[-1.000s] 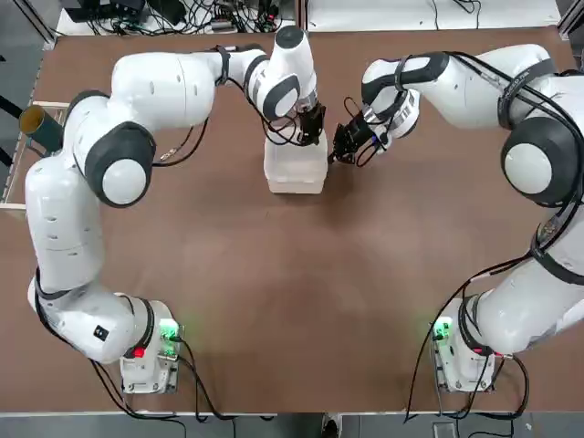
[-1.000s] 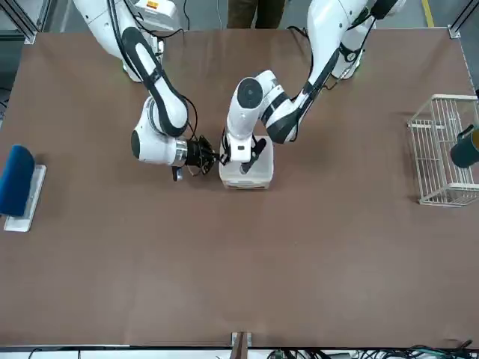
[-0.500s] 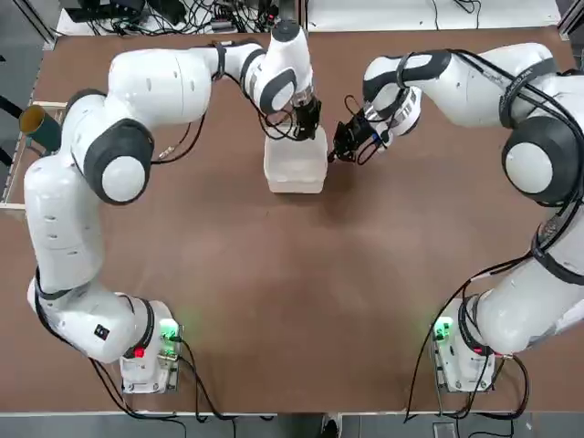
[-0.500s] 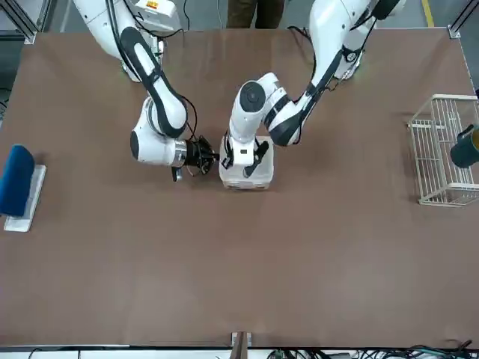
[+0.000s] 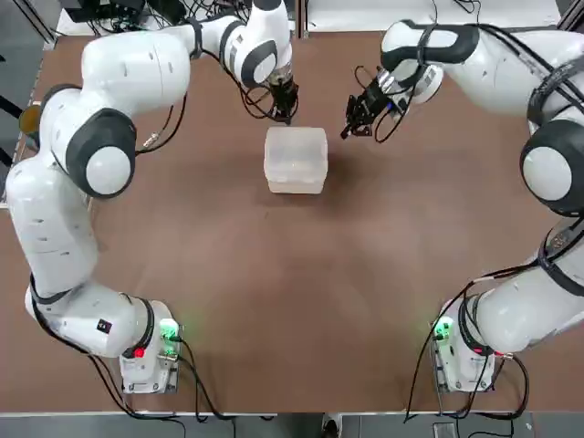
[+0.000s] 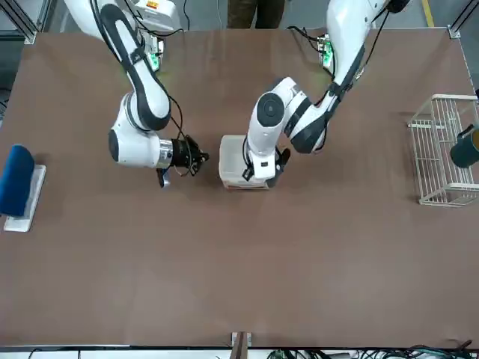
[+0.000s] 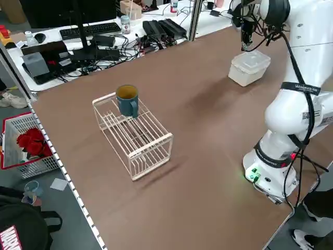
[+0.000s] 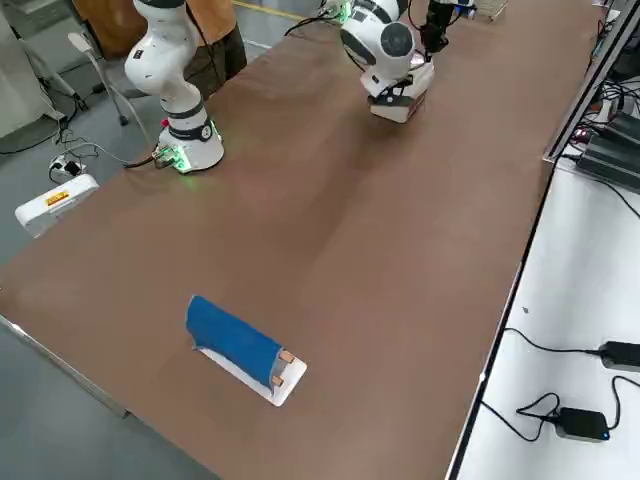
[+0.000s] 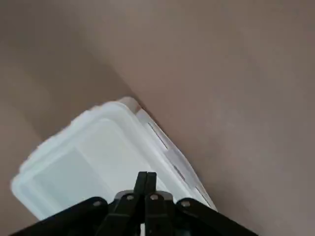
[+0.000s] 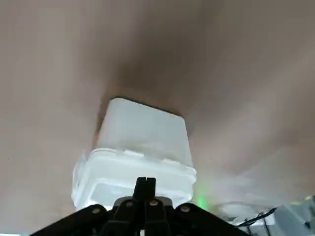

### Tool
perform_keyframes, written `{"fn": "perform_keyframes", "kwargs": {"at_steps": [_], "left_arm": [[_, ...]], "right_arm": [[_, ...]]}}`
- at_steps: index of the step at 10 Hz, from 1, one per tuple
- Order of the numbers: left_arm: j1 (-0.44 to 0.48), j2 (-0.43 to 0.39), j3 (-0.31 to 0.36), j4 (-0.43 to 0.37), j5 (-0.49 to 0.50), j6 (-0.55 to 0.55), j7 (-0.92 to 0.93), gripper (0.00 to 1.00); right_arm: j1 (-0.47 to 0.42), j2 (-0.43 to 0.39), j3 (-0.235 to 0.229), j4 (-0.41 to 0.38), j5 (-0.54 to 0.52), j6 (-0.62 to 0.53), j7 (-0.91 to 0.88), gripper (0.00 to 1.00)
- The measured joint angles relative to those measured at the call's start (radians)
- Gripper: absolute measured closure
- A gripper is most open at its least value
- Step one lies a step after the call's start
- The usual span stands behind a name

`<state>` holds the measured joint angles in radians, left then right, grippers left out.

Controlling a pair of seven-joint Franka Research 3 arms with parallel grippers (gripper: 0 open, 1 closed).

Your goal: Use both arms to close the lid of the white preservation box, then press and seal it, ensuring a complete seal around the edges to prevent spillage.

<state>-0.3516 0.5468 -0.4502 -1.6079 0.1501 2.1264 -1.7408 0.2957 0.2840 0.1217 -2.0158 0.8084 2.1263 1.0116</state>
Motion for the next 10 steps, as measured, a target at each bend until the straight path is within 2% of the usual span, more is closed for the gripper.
{"fn": "perform_keyframes", "kwargs": {"at_steps": [2,4,5,7,9,10], "left_arm": [[0.023,-0.031,-0.002,-0.057,0.000,-0.013,0.010,0.99],[0.034,-0.057,-0.003,-0.111,0.000,-0.013,0.012,0.99],[0.035,-0.061,-0.003,-0.123,0.000,-0.010,0.012,0.99],[0.036,-0.061,-0.003,-0.139,0.000,-0.003,0.012,0.99],[0.037,-0.064,-0.004,-0.143,0.000,0.003,0.012,0.99],[0.037,-0.066,-0.004,-0.150,0.000,0.013,0.012,0.99]], "right_arm": [[-0.015,-0.001,-0.012,0.148,-0.210,-0.111,0.028,0.97],[-0.016,0.039,-0.012,0.351,-0.368,-0.252,0.050,0.96],[-0.016,0.093,-0.012,0.459,-0.397,-0.299,0.051,0.96],[-0.010,0.220,-0.008,0.621,-0.438,-0.310,0.045,0.96],[0.006,0.310,0.004,0.729,-0.537,-0.310,-0.024,0.97],[0.012,0.329,0.015,0.753,-0.561,-0.310,-0.139,0.98]]}}
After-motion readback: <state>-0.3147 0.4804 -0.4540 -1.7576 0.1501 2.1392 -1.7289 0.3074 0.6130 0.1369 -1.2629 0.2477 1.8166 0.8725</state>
